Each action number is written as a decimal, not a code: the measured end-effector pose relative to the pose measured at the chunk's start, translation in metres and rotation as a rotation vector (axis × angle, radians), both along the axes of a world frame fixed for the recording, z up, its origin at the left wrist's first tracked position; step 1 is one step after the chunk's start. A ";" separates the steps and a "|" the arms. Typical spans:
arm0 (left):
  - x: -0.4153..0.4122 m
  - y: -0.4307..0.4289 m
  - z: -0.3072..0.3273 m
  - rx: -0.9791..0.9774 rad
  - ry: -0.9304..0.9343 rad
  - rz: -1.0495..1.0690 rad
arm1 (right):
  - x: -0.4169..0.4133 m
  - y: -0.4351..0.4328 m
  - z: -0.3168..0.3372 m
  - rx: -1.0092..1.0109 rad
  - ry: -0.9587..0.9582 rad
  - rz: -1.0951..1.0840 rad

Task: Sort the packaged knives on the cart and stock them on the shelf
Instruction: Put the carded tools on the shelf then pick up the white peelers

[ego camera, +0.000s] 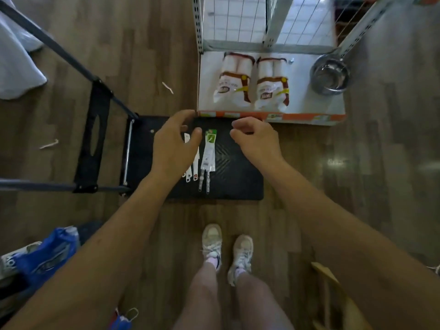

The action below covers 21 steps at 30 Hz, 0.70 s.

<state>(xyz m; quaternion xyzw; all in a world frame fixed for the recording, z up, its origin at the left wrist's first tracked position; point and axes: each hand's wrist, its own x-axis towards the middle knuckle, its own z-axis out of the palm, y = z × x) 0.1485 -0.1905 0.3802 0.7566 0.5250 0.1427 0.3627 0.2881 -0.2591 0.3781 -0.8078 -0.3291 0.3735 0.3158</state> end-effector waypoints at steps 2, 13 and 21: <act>-0.004 0.006 -0.049 -0.030 0.046 -0.014 | -0.004 0.003 -0.050 -0.064 0.000 -0.001; -0.028 -0.042 -0.340 -0.224 0.146 -0.024 | -0.038 -0.023 -0.333 -0.189 0.044 -0.029; -0.046 -0.055 -0.479 -0.268 0.301 0.087 | -0.067 -0.026 -0.468 -0.272 0.042 0.006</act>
